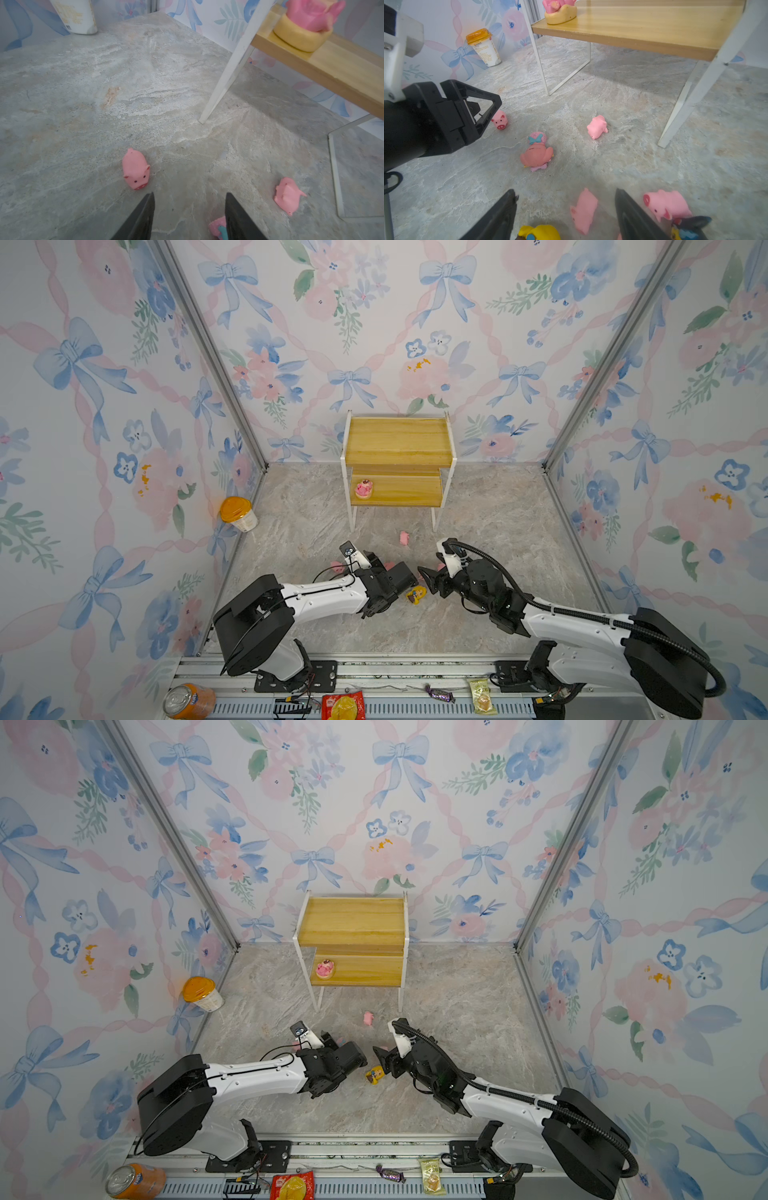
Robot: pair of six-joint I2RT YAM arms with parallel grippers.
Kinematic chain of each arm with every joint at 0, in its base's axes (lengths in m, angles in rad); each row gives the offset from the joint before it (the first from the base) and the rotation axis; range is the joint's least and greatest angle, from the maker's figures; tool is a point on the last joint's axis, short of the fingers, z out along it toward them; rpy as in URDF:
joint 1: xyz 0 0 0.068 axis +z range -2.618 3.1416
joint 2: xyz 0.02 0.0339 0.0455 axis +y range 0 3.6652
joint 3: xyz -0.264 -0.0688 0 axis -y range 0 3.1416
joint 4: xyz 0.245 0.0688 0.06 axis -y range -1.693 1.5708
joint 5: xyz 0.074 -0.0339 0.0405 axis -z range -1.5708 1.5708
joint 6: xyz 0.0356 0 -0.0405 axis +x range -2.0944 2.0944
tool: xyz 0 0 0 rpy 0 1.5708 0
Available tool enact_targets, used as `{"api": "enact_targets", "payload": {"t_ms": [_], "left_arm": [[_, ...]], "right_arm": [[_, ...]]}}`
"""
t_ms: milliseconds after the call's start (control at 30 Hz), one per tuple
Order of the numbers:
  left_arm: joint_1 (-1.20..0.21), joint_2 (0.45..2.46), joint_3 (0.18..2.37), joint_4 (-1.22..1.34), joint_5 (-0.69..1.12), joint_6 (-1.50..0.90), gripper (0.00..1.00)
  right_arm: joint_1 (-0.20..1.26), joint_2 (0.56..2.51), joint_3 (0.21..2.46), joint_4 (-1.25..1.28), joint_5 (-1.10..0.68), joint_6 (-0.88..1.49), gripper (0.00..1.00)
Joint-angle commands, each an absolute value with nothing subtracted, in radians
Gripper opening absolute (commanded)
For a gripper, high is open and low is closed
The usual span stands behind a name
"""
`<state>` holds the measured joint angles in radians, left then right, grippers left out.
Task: Organize plastic toys on shelves
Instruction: Pick up the plastic toy from the middle-left of the table.
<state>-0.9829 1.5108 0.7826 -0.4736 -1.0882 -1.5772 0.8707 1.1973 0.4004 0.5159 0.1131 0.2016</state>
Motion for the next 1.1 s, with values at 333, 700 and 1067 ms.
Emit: {"api": "enact_targets", "payload": {"t_ms": [333, 700, 1067], "left_arm": [[-0.904, 1.617, 0.773, -0.574, -1.115, -1.730, 0.60], [-0.871, 1.621, 0.743, -0.574, -1.129, -1.745, 0.67], [-0.861, 1.641, 0.753, -0.574, -1.141, -1.728, 0.72]], "right_arm": [[0.939, 1.281, 0.428, 0.557, 0.124, 0.168, 0.76], [0.950, 1.290, 0.426, 0.589, 0.121, 0.155, 0.77], [0.974, 1.282, 0.426, 0.592, 0.130, 0.139, 0.79]]}}
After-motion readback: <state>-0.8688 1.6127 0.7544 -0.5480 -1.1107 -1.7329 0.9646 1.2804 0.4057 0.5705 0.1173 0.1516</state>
